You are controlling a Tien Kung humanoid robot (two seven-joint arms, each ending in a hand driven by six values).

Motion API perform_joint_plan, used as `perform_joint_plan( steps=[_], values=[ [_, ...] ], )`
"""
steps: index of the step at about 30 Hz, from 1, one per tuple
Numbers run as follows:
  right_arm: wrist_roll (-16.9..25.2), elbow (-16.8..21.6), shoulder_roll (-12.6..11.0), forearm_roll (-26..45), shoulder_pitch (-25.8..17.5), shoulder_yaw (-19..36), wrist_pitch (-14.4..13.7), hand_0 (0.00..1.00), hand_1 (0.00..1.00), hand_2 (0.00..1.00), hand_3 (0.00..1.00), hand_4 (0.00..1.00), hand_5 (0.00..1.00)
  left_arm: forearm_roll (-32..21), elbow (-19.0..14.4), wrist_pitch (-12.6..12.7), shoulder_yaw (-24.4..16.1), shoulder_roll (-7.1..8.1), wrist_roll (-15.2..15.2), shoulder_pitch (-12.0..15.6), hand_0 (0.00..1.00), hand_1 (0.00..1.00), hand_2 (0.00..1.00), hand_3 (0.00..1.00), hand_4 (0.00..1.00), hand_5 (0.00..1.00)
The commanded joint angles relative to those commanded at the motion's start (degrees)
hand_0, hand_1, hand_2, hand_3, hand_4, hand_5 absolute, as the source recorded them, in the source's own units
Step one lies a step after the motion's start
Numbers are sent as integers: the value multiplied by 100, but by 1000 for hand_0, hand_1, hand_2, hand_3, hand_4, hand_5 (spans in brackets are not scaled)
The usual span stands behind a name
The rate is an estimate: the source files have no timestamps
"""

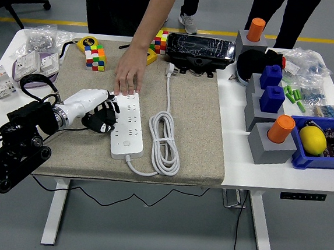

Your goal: Pick up the plug,place it near the board,insert it into the board,press the button

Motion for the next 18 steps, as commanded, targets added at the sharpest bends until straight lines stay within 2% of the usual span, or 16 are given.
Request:
perform_joint_plan(
  steps=[18],
  values=[
    [18,0,-16,15,27,-14,-4,781,721,719,752,998,919,-52,-67,-123,125,71,18,-122,396,563,507,568,655,2]
  ],
)
